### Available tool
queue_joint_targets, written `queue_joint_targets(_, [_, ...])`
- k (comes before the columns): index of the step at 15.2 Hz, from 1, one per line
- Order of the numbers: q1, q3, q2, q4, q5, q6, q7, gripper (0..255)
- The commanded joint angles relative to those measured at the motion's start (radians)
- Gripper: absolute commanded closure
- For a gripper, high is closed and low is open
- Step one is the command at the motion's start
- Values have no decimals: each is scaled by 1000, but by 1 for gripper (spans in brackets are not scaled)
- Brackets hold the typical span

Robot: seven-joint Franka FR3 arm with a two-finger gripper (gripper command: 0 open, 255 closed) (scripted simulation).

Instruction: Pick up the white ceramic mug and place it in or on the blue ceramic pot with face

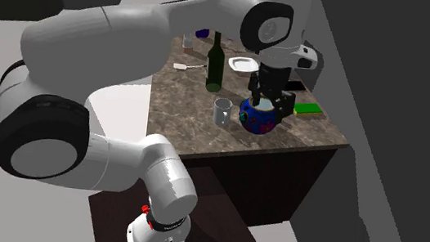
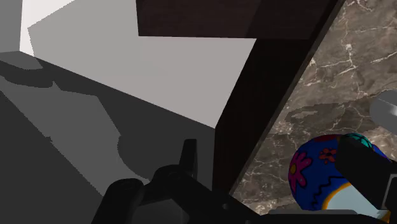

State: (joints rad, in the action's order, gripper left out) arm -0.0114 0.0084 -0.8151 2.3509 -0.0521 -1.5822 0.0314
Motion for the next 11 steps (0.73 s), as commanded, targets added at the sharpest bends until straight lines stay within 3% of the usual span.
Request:
queue_joint_targets(1, [0,0,0,0,0,0,0,0])
queue_joint_targets(11, [-56,194,150,46,139,-126,-243,0])
